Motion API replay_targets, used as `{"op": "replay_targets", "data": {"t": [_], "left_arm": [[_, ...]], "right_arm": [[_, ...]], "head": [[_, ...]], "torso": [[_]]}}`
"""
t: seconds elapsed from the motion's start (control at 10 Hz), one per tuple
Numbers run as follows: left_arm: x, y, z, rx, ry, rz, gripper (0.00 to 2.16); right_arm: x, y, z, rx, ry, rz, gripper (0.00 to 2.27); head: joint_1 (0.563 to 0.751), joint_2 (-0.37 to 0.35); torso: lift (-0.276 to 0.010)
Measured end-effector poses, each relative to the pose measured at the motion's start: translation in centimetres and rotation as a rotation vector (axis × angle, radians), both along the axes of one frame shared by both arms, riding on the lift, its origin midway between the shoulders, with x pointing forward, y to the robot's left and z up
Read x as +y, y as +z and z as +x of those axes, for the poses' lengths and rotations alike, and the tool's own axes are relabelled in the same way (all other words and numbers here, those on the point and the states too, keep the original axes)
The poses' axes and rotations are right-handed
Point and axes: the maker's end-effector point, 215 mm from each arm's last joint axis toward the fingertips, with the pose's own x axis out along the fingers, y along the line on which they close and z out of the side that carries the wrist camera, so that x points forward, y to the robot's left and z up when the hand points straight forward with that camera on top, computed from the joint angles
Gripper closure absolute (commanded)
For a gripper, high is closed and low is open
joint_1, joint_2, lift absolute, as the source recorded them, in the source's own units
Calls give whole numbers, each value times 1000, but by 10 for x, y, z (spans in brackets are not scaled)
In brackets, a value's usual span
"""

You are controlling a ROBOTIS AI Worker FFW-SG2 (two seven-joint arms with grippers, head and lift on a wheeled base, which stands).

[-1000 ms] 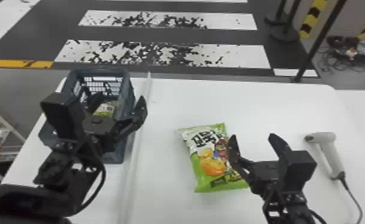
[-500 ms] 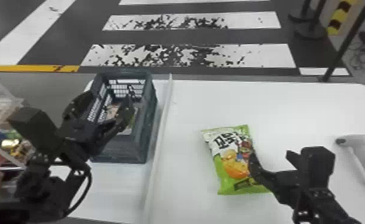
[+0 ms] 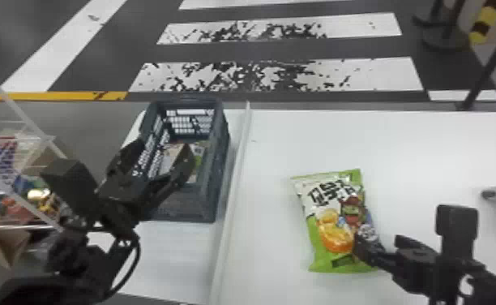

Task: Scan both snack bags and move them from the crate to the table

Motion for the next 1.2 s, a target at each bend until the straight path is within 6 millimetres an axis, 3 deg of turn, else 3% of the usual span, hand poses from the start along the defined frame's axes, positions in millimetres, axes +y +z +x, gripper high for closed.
{"op": "replay_targets", "data": {"t": [0.1,0.2,0.3,0.5,0.8,1.0,1.2], "left_arm": [[0,-2,0,2,0,-3,83],[1,-3,1,5,1,-5,83],[1,-5,1,8,2,-8,83],[2,-9,2,14,4,-14,87],[5,-12,2,19,8,-24,93],[6,-12,2,19,9,-29,93],[8,-11,2,18,12,-31,93]], "right_arm": [[2,-8,-5,45,8,43,707],[3,-13,-8,78,19,71,1656],[0,-18,-11,106,21,80,2250],[-5,-11,-6,90,4,86,2253],[-12,42,15,-42,-4,81,2250],[-39,84,44,-160,-32,-62,2250],[-83,122,72,-280,-54,-426,2250]], "head": [[695,182],[695,185],[695,186],[695,177],[695,167],[695,140],[695,75]], "torso": [[-88],[-88],[-88],[-88],[-88],[-88],[-88]]}}
